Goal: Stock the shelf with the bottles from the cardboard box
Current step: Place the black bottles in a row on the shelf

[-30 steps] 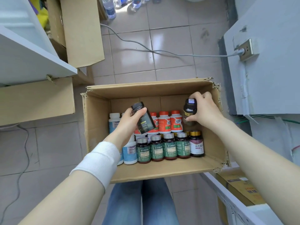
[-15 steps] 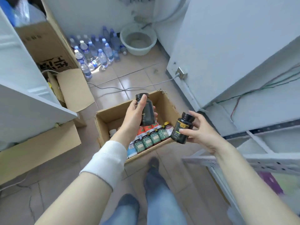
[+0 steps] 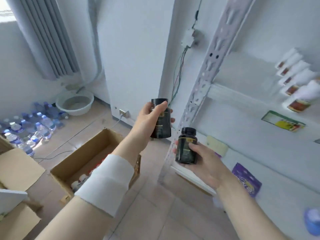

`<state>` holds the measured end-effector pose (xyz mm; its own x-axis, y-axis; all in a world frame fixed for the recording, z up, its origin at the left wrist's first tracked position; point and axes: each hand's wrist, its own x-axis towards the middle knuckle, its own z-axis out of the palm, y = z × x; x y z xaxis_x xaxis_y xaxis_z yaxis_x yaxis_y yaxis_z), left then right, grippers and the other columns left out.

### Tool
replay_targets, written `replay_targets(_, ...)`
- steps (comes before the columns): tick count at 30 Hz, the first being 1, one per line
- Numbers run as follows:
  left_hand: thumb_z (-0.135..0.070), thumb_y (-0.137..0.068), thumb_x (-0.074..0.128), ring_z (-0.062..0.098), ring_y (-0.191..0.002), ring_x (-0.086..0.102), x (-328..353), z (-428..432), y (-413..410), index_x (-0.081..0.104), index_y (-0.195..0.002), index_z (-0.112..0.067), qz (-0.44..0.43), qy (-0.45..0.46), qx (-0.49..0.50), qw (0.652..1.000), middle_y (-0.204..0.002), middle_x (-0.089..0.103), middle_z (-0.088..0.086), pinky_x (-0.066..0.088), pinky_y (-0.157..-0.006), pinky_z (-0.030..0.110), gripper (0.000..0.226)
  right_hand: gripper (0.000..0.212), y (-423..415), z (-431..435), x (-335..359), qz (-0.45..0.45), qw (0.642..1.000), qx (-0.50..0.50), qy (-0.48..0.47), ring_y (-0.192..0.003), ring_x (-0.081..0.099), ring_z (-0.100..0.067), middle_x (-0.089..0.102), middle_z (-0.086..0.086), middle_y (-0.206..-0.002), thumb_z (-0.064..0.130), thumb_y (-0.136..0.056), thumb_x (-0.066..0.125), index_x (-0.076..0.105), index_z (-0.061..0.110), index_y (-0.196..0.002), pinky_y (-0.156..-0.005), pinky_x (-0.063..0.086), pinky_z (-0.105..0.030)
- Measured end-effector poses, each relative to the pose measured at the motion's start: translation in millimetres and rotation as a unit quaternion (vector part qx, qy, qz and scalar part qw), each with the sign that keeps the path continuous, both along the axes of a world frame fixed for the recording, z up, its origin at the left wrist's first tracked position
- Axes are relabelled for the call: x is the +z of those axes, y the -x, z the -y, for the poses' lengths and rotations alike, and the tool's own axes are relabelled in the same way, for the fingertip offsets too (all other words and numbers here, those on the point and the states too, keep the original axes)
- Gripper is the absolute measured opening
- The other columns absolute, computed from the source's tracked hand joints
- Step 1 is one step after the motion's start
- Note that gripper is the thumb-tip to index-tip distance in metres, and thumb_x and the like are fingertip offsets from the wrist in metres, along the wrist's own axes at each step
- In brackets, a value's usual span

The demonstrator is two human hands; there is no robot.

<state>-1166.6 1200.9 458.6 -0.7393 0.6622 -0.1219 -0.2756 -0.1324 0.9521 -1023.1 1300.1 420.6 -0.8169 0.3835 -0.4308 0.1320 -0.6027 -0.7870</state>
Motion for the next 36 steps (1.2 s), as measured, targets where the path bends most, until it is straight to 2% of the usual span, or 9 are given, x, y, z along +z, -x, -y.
replay_targets(4, -0.034, -0.092, 0.054, 0.014, -0.061, 0.067, 50, -58, -83, 0.053, -0.094, -0.016, -0.045, -0.031, -0.058, 0.997, -0.077, 0.069, -0.001, 0.058, -0.064, 0.035, 0.018, 0.035, -88, -35, 41, -0.054, 0.997, -0.049, -0.021, -0.083, 0.070, -0.020, 0.071, -0.007, -0.096, 0.016, -0.070, 0.055, 0.062, 0.007, -0.104, -0.082, 0.054, -0.042)
replay_targets(10, -0.035, -0.092, 0.053, 0.014, -0.064, 0.069, 107, -171, -232, 0.059, -0.093, -0.015, -0.057, -0.075, -0.175, 0.980, -0.074, 0.071, -0.003, 0.058, -0.070, 0.034, 0.022, 0.034, -246, -113, 94, -0.079, 0.979, -0.127, -0.137, -0.079, 0.070, -0.015, 0.073, -0.004, -0.086, 0.018, -0.065, 0.065, 0.064, 0.009, -0.098, -0.071, 0.058, -0.028)
replay_targets(16, -0.036, -0.092, 0.054, 0.016, -0.080, 0.066, 151, -259, -336, 0.058, -0.099, -0.016, -0.125, -0.093, -0.266, 0.951, -0.086, 0.070, 0.000, 0.055, -0.081, 0.037, 0.022, 0.057, -361, -190, 139, -0.135, 0.945, -0.212, -0.208, -0.095, 0.068, -0.016, 0.072, -0.006, -0.101, 0.036, -0.042, 0.089, 0.074, 0.013, -0.092, -0.079, 0.057, -0.030)
replay_targets(19, -0.041, -0.090, 0.056, 0.019, -0.090, 0.062, 170, -304, -362, 0.056, -0.102, -0.016, -0.199, -0.074, -0.287, 0.934, -0.110, 0.068, 0.014, 0.052, -0.090, 0.042, 0.027, 0.064, -398, -229, 165, -0.138, 0.925, -0.240, -0.261, -0.099, 0.067, -0.017, 0.070, -0.006, -0.110, 0.041, -0.040, 0.089, 0.074, 0.015, -0.096, -0.078, 0.058, -0.030)
replay_targets(21, -0.041, -0.092, 0.053, 0.016, -0.086, 0.063, 182, -335, -373, 0.056, -0.104, -0.017, -0.239, -0.066, -0.290, 0.924, -0.112, 0.067, 0.013, 0.054, -0.083, 0.037, 0.027, 0.064, -415, -255, 184, -0.108, 0.912, -0.267, -0.291, -0.103, 0.066, -0.021, 0.066, -0.011, -0.118, 0.035, -0.053, 0.083, 0.066, 0.012, -0.110, -0.080, 0.057, -0.026)
replay_targets(23, -0.043, -0.092, 0.052, 0.012, -0.079, 0.059, 193, -368, -378, 0.056, -0.104, -0.018, -0.281, -0.054, -0.285, 0.915, -0.095, 0.065, 0.003, 0.051, -0.068, 0.025, 0.028, 0.056, -427, -283, 199, -0.061, 0.898, -0.288, -0.328, -0.099, 0.066, -0.020, 0.063, -0.013, -0.121, 0.024, -0.071, 0.069, 0.055, 0.008, -0.122, -0.080, 0.056, -0.023)
replay_targets(26, -0.046, -0.090, 0.054, 0.010, -0.074, 0.057, 200, -421, -375, 0.055, -0.101, -0.021, -0.330, -0.024, -0.294, 0.896, -0.086, 0.060, -0.003, 0.040, -0.057, 0.019, 0.027, 0.055, -432, -326, 212, -0.004, 0.876, -0.291, -0.383, -0.110, 0.059, -0.022, 0.062, -0.010, -0.123, 0.024, -0.075, 0.065, 0.051, 0.012, -0.127, -0.101, 0.044, -0.037)
replay_targets(30, -0.047, -0.084, 0.063, 0.019, -0.087, 0.063, 201, -489, -368, 0.056, -0.090, -0.019, -0.384, 0.008, -0.329, 0.862, -0.095, 0.064, 0.006, 0.055, -0.080, 0.032, 0.029, 0.053, -419, -378, 223, 0.056, 0.855, -0.279, -0.434, -0.113, 0.057, -0.024, 0.061, -0.008, -0.118, 0.023, -0.077, 0.069, 0.047, 0.022, -0.125, -0.106, 0.040, -0.041)
replay_targets(36, -0.035, -0.084, 0.066, 0.020, -0.085, 0.060, 175, -567, -354, 0.060, -0.097, -0.009, -0.490, 0.106, -0.354, 0.790, -0.086, 0.059, 0.002, 0.054, -0.078, 0.031, 0.030, 0.059, -398, -447, 193, 0.174, 0.838, -0.212, -0.472, -0.111, 0.059, -0.021, 0.062, -0.006, -0.118, 0.016, -0.070, 0.079, 0.050, 0.019, -0.122, -0.102, 0.045, -0.044)
